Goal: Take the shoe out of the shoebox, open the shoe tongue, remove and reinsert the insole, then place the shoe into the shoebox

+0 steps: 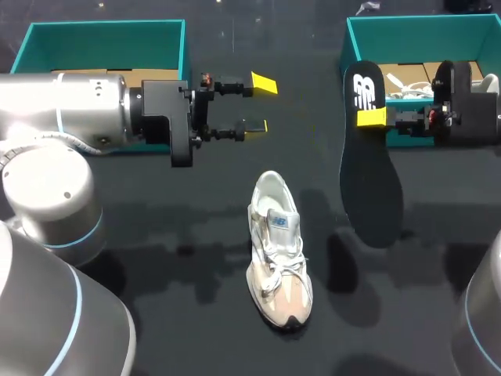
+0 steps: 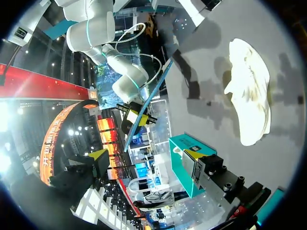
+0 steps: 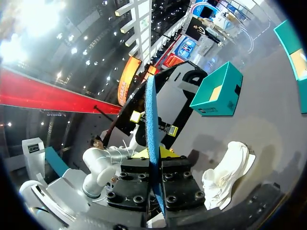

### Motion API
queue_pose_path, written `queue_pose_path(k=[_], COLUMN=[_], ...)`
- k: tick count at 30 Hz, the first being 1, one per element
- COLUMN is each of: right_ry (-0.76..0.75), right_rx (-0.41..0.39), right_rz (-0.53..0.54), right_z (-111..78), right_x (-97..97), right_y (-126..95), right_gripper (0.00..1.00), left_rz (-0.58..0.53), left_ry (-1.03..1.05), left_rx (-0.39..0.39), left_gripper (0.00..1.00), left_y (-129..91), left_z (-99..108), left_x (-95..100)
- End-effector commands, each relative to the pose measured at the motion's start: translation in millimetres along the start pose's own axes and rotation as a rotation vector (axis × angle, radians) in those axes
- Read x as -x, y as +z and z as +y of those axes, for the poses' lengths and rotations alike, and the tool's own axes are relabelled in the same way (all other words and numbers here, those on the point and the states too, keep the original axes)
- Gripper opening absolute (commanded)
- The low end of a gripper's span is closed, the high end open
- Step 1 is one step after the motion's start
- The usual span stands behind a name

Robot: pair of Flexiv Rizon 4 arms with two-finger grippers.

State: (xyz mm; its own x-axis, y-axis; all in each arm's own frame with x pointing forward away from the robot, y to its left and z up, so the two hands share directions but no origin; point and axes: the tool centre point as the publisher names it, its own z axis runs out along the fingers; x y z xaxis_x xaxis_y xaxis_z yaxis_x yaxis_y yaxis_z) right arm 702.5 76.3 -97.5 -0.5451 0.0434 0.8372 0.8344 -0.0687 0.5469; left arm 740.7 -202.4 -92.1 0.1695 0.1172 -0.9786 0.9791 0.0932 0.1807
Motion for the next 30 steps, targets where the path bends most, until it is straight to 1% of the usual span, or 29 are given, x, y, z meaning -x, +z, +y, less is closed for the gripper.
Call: queue_pose_path(k=[1, 3, 4, 5, 6, 7, 9, 10, 11, 20, 23, 27, 30], right_ry=[0.002, 0.030, 0.067, 0.084, 0.106, 0.158, 0.232, 0.268, 0.256, 0.256, 0.256, 0.308, 0.333], right_rx=[-0.005, -0.003, 0.008, -0.001, 0.009, 0.011, 0.003, -0.016, -0.024, -0.024, -0.024, -0.030, -0.038], right_rz=[0.002, 0.016, 0.044, 0.037, 0.042, 0.077, 0.073, 0.069, 0.042, 0.042, 0.042, 0.057, 0.053], right_z=[0.6, 14.6, 22.0, 28.6, 35.0, 39.5, 44.6, 44.5, 43.8, 43.8, 43.8, 55.1, 57.7], right_x=[2.1, 7.6, 11.3, 14.5, 17.7, 22.2, 30.6, 33.2, 31.5, 31.5, 31.5, 40.2, 45.0], right_y=[1, 9, 12, 14, 16, 19, 23, 24, 25, 25, 25, 38, 43], right_gripper=[0.00, 0.00, 0.00, 0.00, 0.00, 0.00, 0.00, 0.00, 0.00, 0.00, 0.00, 0.00, 0.00], left_rz=[0.001, 0.001, 0.001, 0.001, 0.001, 0.001, 0.001, 0.001, 0.001, 0.001, -0.003, -0.009, -0.008], left_ry=[0.002, 0.002, 0.002, 0.002, 0.002, 0.002, 0.002, 0.002, 0.002, 0.002, 0.016, 0.012, -0.007], left_rx=[0.002, 0.002, 0.002, 0.002, 0.002, 0.002, 0.002, 0.002, 0.002, 0.002, -0.010, -0.019, -0.010], left_gripper=[1.00, 1.00, 1.00, 1.00, 1.00, 1.00, 1.00, 1.00, 1.00, 1.00, 1.00, 1.00, 1.00], left_y=[0, 0, 0, 0, 0, 0, 0, 0, 0, 0, 7, 12, 13], left_z=[-1, -1, -1, -1, -1, -1, -1, -1, -1, -1, -6, -8, -9], left_x=[-0.5, -0.5, -0.5, -0.5, -0.5, -0.5, -0.5, -0.5, -0.5, -0.5, 0.4, 0.5, 0.3])
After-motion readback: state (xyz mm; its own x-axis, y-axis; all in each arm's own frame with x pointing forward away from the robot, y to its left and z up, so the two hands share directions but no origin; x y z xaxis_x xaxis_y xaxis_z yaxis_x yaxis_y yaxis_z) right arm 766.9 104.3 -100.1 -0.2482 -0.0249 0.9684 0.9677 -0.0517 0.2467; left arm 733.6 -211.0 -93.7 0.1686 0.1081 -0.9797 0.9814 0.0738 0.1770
